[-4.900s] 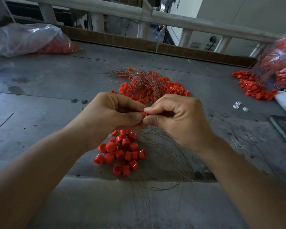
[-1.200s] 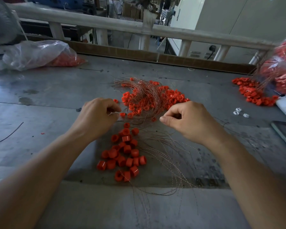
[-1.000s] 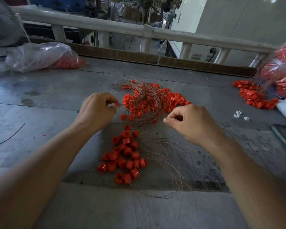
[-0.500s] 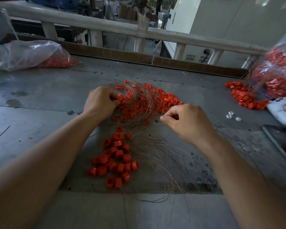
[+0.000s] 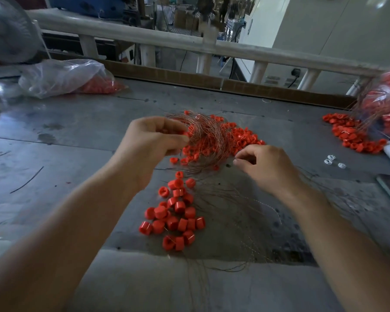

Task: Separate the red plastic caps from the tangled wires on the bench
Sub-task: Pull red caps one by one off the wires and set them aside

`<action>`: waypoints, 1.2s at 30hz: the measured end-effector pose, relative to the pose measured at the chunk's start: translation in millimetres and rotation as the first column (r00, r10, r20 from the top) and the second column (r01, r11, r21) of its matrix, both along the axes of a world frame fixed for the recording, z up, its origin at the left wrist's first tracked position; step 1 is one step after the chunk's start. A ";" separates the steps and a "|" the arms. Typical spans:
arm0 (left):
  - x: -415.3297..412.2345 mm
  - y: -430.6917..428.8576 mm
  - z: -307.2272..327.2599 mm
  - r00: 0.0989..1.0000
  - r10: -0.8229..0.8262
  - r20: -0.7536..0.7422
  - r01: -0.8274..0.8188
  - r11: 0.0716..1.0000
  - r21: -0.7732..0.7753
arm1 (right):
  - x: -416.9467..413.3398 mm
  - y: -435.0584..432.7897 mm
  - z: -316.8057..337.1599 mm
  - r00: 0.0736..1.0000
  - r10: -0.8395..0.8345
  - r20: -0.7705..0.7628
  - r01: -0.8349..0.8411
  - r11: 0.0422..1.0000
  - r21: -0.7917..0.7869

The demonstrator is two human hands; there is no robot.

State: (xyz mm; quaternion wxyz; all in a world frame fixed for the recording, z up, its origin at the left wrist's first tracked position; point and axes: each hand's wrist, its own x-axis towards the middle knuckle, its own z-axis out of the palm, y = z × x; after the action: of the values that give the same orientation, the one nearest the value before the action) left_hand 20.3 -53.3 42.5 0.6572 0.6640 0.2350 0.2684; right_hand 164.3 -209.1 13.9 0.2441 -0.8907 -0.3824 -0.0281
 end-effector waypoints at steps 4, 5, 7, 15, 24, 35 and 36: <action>-4.5 -18.5 -11.3 0.999 -0.021 -0.038 0.025 0.994 0.110 | 2.0 4.6 -8.4 0.989 0.098 -0.111 -0.095 0.995 0.031; -5.1 -20.4 -12.6 0.998 -0.025 -0.049 0.032 0.990 0.139 | 2.0 5.9 -10.2 0.984 0.121 -0.134 -0.119 0.993 0.022; -6.1 -22.0 -13.3 0.998 -0.042 -0.052 0.050 0.985 0.163 | 2.5 8.0 -12.9 0.978 0.151 -0.145 -0.149 0.988 0.027; -10.8 -24.0 -12.5 0.996 -0.075 -0.045 0.083 0.973 0.215 | 1.9 4.6 -3.2 0.995 0.085 -0.047 -0.064 0.938 0.340; -13.9 -27.4 -11.0 0.994 -0.106 0.013 0.099 0.966 0.239 | -14.7 -0.4 12.5 0.974 0.190 0.121 -0.225 0.839 0.495; -15.8 -29.0 -6.1 0.938 -0.171 0.301 0.152 0.985 0.084 | -30.5 -1.4 15.7 0.913 0.264 0.310 -0.365 0.868 0.337; -15.7 -28.1 -6.2 0.932 -0.178 0.317 0.167 0.984 0.061 | -30.5 -1.7 15.7 0.915 0.265 0.304 -0.362 0.871 0.332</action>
State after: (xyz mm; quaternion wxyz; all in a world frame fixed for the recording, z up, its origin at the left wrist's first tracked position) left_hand 4.7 -81.4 36.3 0.6966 0.6402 0.0613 0.3182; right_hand 133.8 -210.8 29.6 0.3639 -0.7408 -0.5374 -0.1730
